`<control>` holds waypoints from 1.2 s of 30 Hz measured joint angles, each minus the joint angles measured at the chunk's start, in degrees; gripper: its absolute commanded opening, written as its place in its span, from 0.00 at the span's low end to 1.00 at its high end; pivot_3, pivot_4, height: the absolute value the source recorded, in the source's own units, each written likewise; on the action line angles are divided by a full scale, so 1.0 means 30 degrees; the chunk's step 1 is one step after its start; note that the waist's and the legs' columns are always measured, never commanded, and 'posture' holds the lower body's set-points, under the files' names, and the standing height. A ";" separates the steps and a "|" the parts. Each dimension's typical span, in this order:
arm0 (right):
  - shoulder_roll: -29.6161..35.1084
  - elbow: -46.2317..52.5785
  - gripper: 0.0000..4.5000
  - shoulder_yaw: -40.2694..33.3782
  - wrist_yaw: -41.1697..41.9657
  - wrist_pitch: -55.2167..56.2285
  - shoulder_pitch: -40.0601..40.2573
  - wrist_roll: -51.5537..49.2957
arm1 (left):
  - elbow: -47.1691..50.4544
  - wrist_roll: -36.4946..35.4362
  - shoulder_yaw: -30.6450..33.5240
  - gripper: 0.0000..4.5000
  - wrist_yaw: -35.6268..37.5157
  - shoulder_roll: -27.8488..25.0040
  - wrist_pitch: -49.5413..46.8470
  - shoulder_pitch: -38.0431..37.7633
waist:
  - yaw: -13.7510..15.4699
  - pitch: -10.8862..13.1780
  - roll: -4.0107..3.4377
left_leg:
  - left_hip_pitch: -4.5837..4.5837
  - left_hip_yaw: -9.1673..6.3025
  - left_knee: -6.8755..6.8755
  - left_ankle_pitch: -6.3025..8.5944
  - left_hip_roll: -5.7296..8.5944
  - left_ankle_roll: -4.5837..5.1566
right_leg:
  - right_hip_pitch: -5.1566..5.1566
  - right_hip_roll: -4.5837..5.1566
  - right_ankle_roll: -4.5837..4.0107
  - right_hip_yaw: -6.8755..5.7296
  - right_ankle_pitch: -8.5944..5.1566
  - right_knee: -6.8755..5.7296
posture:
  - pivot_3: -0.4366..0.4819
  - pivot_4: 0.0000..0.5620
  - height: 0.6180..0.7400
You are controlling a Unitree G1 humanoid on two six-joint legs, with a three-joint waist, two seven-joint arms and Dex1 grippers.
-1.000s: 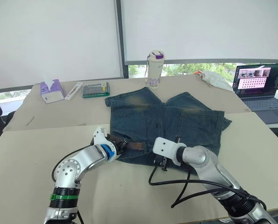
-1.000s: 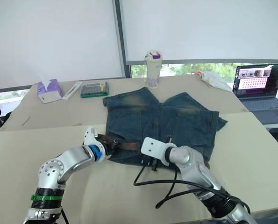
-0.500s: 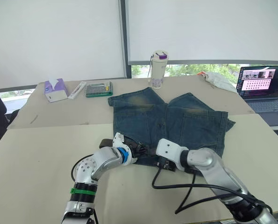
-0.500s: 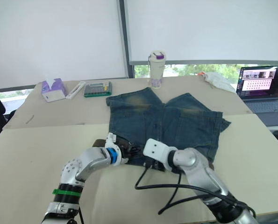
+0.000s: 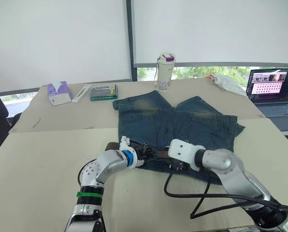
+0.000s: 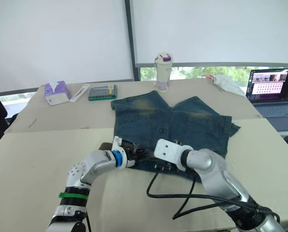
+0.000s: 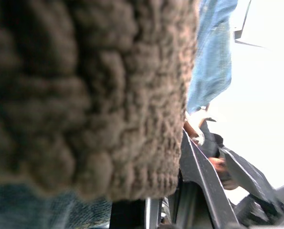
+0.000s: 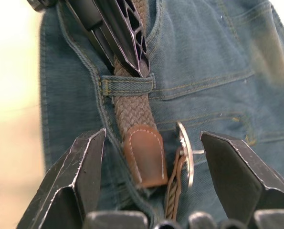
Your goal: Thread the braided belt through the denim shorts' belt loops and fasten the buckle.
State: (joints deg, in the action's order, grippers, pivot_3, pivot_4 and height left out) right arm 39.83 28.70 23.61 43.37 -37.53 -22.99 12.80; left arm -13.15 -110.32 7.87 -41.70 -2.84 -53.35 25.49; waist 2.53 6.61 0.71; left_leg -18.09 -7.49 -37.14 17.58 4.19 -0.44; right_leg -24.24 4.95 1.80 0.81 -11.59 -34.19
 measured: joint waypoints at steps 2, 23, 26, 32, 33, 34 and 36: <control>0.0061 -0.0379 0.78 0.0168 -0.0086 0.0686 -0.0247 0.0431 | 0.0062 -0.0199 0.0115 0.00 -0.0041 0.0053 -0.0074 -0.0120 | -0.0016 0.0000 -0.0001 | 0.0003 -0.0001 0.0002 0.0000 -0.0004 -0.0001 | -0.0001 -0.0009 -0.0001 -0.0003 0.0000 0.0000 | 0.48 0.27 1.00; 0.0837 0.0132 0.78 0.0040 0.1300 0.3187 0.0805 0.2230 | 0.0418 -0.0440 0.2008 0.00 -0.0196 0.1059 -0.1479 -0.0461 | -0.0064 0.0002 0.0003 | 0.0003 0.0006 0.0003 0.0001 -0.0008 -0.0002 | -0.0003 -0.0021 -0.0001 0.0004 0.0000 0.0006 | 0.48 0.27 1.00; 0.0835 0.0012 0.78 -0.0202 0.1291 0.3239 0.0804 0.2234 | 0.0418 -0.0440 0.1993 0.00 -0.0195 0.1038 -0.1494 -0.0461 | -0.0063 0.0002 0.0004 | 0.0003 0.0005 0.0003 0.0001 -0.0008 -0.0002 | -0.0002 -0.0022 -0.0001 0.0003 0.0000 0.0006 | 0.48 0.27 1.00; 0.0945 -0.0511 0.78 -0.0648 0.1189 0.3776 0.0801 0.2504 | 0.0417 -0.0443 0.1974 0.00 -0.0195 0.0996 -0.1507 -0.0461 | -0.0071 0.0003 0.0004 | 0.0004 0.0006 0.0004 0.0001 -0.0010 -0.0002 | -0.0003 -0.0023 -0.0001 0.0005 0.0000 0.0006 | 0.48 0.27 1.00; 0.0943 -0.0626 0.78 -0.0647 0.1170 0.3899 0.0801 0.2615 | 0.0418 -0.0443 0.1974 0.00 -0.0197 0.1013 -0.1506 -0.0461 | -0.0068 0.0003 0.0004 | 0.0003 0.0006 0.0004 0.0001 -0.0009 -0.0002 | -0.0003 -0.0023 -0.0001 0.0004 0.0000 0.0006 | 0.48 0.27 1.00; 0.0943 -0.0701 0.78 -0.0647 0.1137 0.3979 0.0801 0.2672 | 0.0418 -0.0443 0.1974 0.00 -0.0197 0.1024 -0.1506 -0.0461 | -0.0064 0.0003 0.0004 | 0.0003 0.0007 0.0003 0.0001 -0.0008 -0.0002 | -0.0002 -0.0022 -0.0001 0.0005 0.0000 0.0006 | 0.48 0.27 1.00; 0.0884 -0.0812 0.78 -0.0648 0.0925 0.4078 0.0799 0.2845 | 0.0421 -0.0443 0.1976 0.00 -0.0233 0.1048 -0.1499 -0.0461 | -0.0063 0.0003 0.0004 | 0.0003 0.0007 0.0004 0.0001 -0.0009 -0.0002 | -0.0002 -0.0022 -0.0001 0.0005 0.0000 0.0006 | 0.48 0.27 1.00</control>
State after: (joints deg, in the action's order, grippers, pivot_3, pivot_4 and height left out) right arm 42.48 26.26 21.67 46.14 -25.29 -20.59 21.34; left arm -11.89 -111.65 13.80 -42.40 0.31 -57.85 24.11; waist 2.34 6.62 0.72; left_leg -18.08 -7.47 -37.13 17.59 4.17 -0.44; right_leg -24.24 4.89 1.79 0.83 -11.59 -34.17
